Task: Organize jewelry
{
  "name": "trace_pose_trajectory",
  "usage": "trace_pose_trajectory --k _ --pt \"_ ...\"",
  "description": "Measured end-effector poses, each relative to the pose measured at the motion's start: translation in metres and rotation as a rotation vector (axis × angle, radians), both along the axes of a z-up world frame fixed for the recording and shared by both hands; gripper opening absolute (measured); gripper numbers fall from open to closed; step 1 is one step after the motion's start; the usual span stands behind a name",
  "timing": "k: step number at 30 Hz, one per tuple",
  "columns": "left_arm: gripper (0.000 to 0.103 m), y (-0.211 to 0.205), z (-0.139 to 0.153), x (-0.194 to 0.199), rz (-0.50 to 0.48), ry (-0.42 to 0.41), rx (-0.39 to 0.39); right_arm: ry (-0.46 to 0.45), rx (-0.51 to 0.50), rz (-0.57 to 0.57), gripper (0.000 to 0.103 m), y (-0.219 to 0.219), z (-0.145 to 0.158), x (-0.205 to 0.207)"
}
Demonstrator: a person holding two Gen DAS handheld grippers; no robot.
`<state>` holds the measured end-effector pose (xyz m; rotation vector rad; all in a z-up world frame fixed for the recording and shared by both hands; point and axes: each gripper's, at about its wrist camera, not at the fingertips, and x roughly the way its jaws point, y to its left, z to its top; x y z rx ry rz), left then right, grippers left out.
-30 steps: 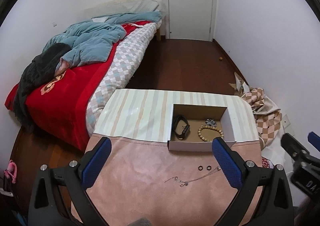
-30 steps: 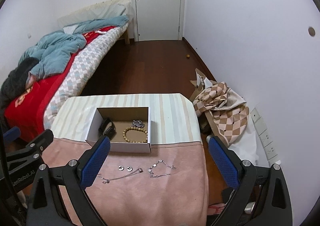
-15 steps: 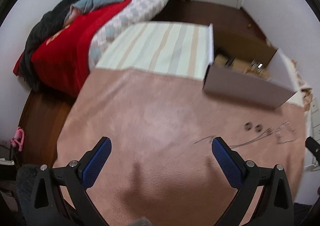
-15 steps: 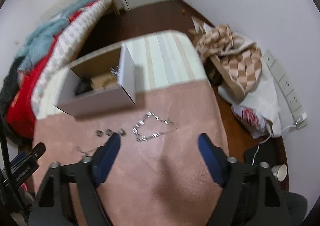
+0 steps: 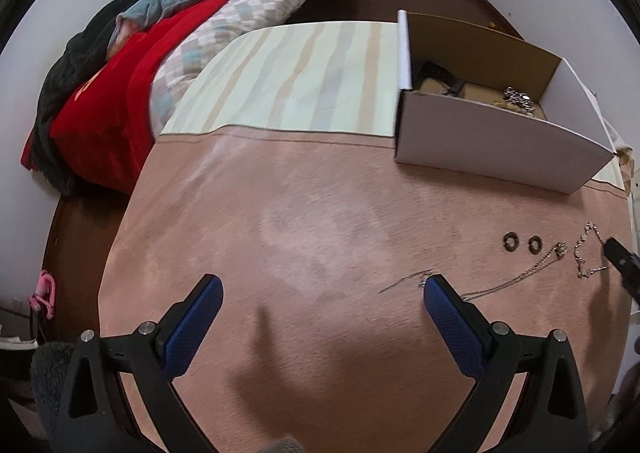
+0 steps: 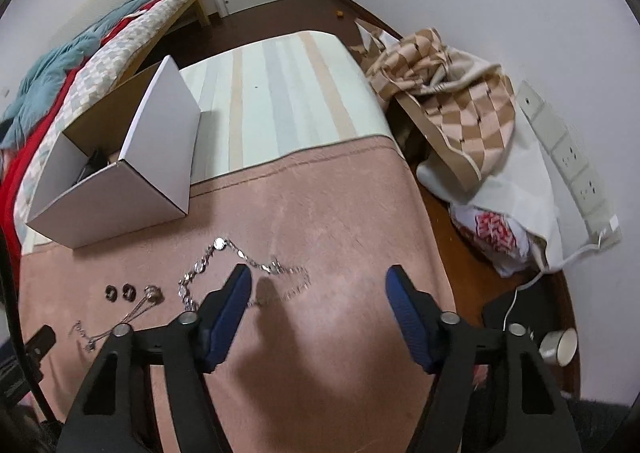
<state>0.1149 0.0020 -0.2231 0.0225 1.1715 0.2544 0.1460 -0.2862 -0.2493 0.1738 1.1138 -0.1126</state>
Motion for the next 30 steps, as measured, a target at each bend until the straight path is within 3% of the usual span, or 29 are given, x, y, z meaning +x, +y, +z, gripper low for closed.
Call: trace_pose_trajectory --k 3,5,7,16,22,27,30 --pt "0.103 -0.007 0.003 0.000 -0.015 -0.007 0.003 -0.022 -0.088 0.071 0.060 0.015 -0.003 0.005" --pt "0.103 -0.013 0.004 0.001 -0.028 -0.008 0.005 -0.050 -0.096 0.120 0.026 0.022 -0.001 0.004" --pt "0.103 -0.019 0.006 0.001 -0.038 -0.006 0.003 -0.046 -0.109 0.148 0.003 0.025 -0.001 0.003" --pt "0.103 -0.073 0.009 0.019 -0.165 -0.014 -0.069 -0.055 0.034 0.007 0.003 -0.021 0.011 -0.014" --pt "0.099 -0.110 -0.005 0.032 -0.248 0.030 -0.142 -0.066 0.049 -0.018 0.003 -0.032 0.018 -0.018" --pt "0.063 -0.131 -0.013 0.037 -0.303 0.047 -0.138 -0.069 0.049 -0.013 0.003 -0.030 0.020 -0.019" --pt "0.050 -0.138 -0.016 0.039 -0.329 0.043 -0.106 -0.069 0.050 -0.014 0.003 -0.028 0.020 -0.019"
